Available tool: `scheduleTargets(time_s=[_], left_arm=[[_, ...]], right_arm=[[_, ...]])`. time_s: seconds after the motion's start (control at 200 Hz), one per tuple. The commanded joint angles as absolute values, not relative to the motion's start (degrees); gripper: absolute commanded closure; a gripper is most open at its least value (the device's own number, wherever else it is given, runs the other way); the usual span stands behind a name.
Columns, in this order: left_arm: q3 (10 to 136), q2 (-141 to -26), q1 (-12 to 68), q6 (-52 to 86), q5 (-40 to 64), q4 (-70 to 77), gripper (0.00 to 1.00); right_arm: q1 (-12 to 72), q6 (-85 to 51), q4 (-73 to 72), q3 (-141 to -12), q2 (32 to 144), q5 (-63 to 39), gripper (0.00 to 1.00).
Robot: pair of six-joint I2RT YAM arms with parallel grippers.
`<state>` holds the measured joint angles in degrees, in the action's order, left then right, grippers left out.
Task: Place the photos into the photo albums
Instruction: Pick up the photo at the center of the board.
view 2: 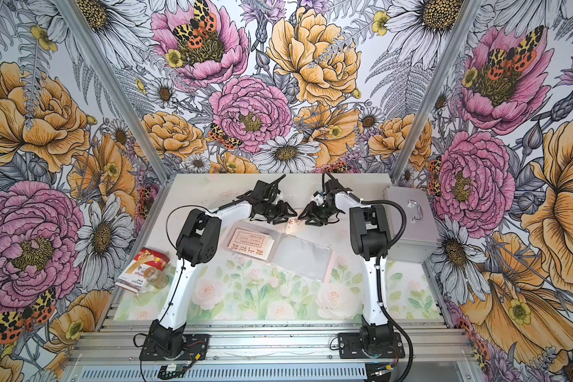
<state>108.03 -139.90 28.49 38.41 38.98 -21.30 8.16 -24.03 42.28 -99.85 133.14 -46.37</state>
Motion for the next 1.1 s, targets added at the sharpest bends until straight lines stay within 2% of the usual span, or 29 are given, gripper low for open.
scheduleTargets(time_s=[0.0, 0.085, 0.175, 0.47, 0.54, 0.801, 1.096], left_arm=[[108.17, -142.73, 31.03, 39.29, 41.67, -21.53, 0.42], [108.06, -142.90, 30.94, 39.20, 41.43, -21.46, 0.44], [107.62, -142.54, 30.69, 39.21, 41.07, -21.48, 0.52], [105.58, -138.49, 28.16, 37.30, 40.65, -21.53, 0.62], [105.12, -137.11, 27.60, 36.23, 41.35, -21.53, 0.68], [101.69, -131.93, 24.57, 32.89, 43.68, -21.55, 0.69], [95.91, -123.57, 20.80, 28.17, 52.76, -21.56, 0.69]], right_arm=[[9.05, -24.22, 42.10, -97.12, 138.25, -41.03, 0.52], [8.88, -24.17, 42.03, -97.07, 138.08, -41.00, 0.52], [8.85, -24.09, 42.07, -96.77, 137.73, -40.95, 0.52], [8.39, -23.82, 42.12, -95.37, 133.45, -40.74, 0.52], [8.11, -23.84, 42.10, -95.12, 131.59, -40.69, 0.52], [7.00, -23.40, 42.19, -94.75, 124.76, -41.22, 0.52], [5.35, -21.06, 42.12, -97.28, 122.79, -45.70, 0.52]])
